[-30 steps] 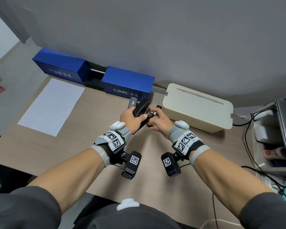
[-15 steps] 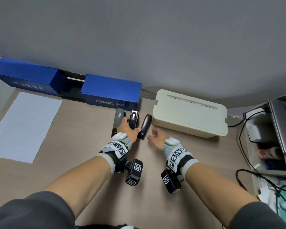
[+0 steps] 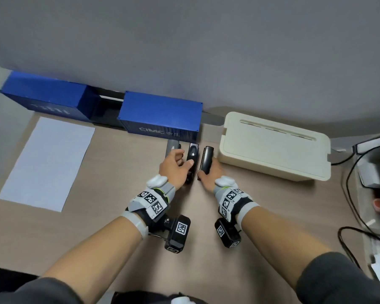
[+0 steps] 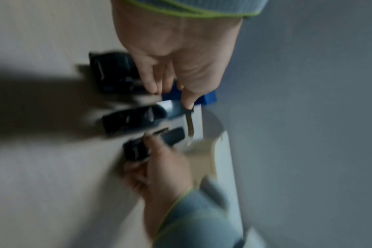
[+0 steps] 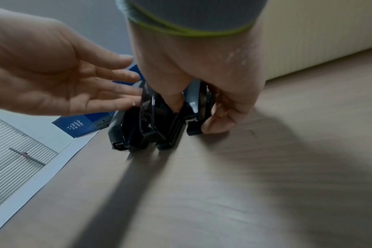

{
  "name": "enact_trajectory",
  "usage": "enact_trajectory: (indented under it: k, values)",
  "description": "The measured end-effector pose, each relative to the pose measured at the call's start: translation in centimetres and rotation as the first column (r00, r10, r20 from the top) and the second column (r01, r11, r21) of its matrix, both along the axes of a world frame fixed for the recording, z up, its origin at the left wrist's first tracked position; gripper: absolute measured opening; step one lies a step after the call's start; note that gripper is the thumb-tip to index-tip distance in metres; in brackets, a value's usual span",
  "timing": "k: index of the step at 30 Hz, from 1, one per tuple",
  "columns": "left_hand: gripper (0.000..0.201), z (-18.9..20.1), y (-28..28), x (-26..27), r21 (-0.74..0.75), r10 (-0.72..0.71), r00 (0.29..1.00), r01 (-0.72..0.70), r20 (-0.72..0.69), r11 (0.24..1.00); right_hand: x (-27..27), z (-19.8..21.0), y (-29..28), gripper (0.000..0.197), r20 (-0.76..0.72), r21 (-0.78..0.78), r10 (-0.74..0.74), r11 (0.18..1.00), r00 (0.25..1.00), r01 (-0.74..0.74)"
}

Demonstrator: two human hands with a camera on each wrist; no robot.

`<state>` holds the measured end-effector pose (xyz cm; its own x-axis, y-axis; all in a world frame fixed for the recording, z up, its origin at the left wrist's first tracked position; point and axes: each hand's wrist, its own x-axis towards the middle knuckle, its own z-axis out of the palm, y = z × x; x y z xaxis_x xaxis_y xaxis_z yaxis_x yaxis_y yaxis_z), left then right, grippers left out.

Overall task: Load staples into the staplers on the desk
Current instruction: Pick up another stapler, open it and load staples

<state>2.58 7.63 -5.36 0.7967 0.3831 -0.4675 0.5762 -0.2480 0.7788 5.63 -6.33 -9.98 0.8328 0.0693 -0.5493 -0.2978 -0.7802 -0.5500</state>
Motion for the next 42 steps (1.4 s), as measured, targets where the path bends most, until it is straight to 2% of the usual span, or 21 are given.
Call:
enact_trajectory:
  k: [2,4,6,8,10,14,21,24,28,30,34,36,38,42]
  values:
    - [0.027,0.1,2.0,-0.2,-0.002,0.08,0.995,-0.08,0.052,0.997,-0.5,0.1,0.3,0.059,0.016,0.004,0.005,1.0,1.0,-0.005]
    - [0.023,0.0,3.3,-0.3,0.021,0.154,0.983,-0.157,0.097,0.987,-1.0,0.3,0.2,0.052,0.002,0.003,0.01,1.0,1.0,-0.01]
    - [0.036,-0.1,3.9,-0.2,0.09,0.144,0.987,-0.149,0.066,0.985,-1.4,0.4,0.2,0.051,-0.017,-0.022,0.009,1.0,1.0,-0.01]
    - [0.062,-0.8,3.9,-0.2,0.132,0.07,0.997,-0.066,-0.031,0.989,-1.8,0.5,0.1,0.054,-0.034,-0.055,0.019,0.998,0.999,-0.021]
    - [0.077,-1.6,3.7,-0.2,0.148,0.027,0.991,-0.008,-0.13,0.989,-1.9,0.6,0.0,0.057,-0.041,-0.069,0.029,0.997,0.999,-0.032]
    - [0.065,-2.3,3.2,-0.5,0.153,-0.008,0.983,0.037,-0.184,0.988,-1.7,-0.1,0.0,0.06,-0.059,-0.095,0.02,0.995,0.998,-0.026]
    - [0.052,-1.3,4.1,-2.1,0.2,-0.007,0.975,0.053,-0.223,0.978,-1.9,1.1,-0.9,0.081,-0.082,-0.129,0.009,0.991,0.997,-0.02]
    - [0.048,-0.1,5.4,-3.8,0.202,0.027,0.973,0.02,-0.228,0.979,-2.2,2.0,-1.7,0.074,-0.07,-0.119,0.0,0.993,0.998,-0.008]
    - [0.04,2.1,6.7,-5.5,0.134,0.037,0.988,-0.017,-0.147,0.991,-2.4,3.9,-2.0,0.038,-0.014,-0.021,0.024,0.999,1.0,-0.024]
    - [0.04,3.7,6.7,-6.2,0.064,0.014,0.996,-0.008,-0.087,0.998,-2.7,5.3,-1.6,0.024,0.055,0.086,0.056,0.994,0.997,-0.06]
    - [0.036,7.1,5.5,-7.2,-0.039,-0.095,0.995,0.095,-0.002,0.995,-3.9,8.1,-0.6,0.037,0.134,0.317,0.165,0.927,0.977,-0.2]
    - [0.032,8.4,4.6,-7.4,-0.067,-0.156,0.988,0.157,0.018,0.985,-4.4,9.1,-0.7,0.029,0.174,0.35,0.199,0.903,0.965,-0.249]
    - [0.038,9.1,3.8,-7.8,-0.08,-0.196,0.98,0.198,0.034,0.977,-5.1,10.4,-1.1,0.011,0.203,0.374,0.211,0.886,0.956,-0.275]
    - [0.034,9.5,2.3,-8.7,-0.093,-0.266,0.961,0.272,0.078,0.958,-6.2,12.0,-2.4,0.012,0.175,0.465,0.175,0.853,0.969,-0.238]
